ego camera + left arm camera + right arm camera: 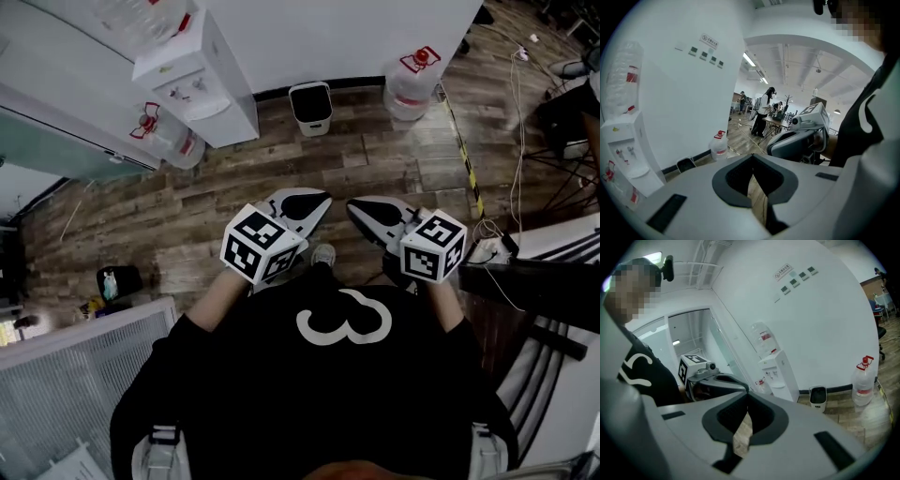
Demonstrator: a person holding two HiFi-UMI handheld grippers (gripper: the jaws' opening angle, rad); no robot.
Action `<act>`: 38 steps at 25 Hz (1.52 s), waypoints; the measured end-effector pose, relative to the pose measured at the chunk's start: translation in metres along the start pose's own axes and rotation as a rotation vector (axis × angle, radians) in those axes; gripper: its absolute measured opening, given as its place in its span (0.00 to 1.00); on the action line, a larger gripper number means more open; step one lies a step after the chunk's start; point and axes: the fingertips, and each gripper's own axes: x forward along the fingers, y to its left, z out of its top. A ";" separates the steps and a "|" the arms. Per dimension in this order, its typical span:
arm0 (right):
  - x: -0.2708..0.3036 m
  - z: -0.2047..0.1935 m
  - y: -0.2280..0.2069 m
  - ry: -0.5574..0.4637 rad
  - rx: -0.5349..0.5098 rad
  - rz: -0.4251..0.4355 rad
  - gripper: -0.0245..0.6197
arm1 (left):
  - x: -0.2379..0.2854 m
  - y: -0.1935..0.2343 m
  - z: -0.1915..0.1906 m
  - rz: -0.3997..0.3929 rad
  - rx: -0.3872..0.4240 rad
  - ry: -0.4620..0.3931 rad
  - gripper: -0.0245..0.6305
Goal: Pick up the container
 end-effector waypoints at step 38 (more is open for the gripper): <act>0.170 0.125 -0.252 0.110 0.089 0.052 0.08 | 0.133 0.281 0.077 0.054 -0.138 0.054 0.06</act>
